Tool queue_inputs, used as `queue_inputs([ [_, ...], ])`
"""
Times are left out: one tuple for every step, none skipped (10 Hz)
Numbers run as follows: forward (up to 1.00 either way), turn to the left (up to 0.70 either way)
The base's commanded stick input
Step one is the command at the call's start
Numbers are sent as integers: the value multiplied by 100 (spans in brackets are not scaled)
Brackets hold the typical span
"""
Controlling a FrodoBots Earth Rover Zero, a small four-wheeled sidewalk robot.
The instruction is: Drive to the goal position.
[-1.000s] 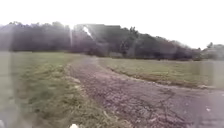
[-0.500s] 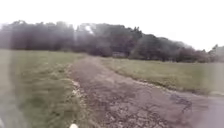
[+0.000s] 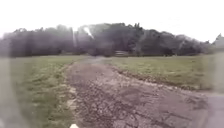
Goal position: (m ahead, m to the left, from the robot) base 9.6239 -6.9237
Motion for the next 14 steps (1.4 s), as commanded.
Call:
queue_inputs([
  [70, 0],
  [70, 0],
  [70, 0],
  [70, 0],
  [70, 0],
  [70, 0],
  [70, 0],
  [70, 0],
  [70, 0],
  [70, 0],
  [70, 0],
  [70, 0],
  [70, 0],
  [70, 0],
])
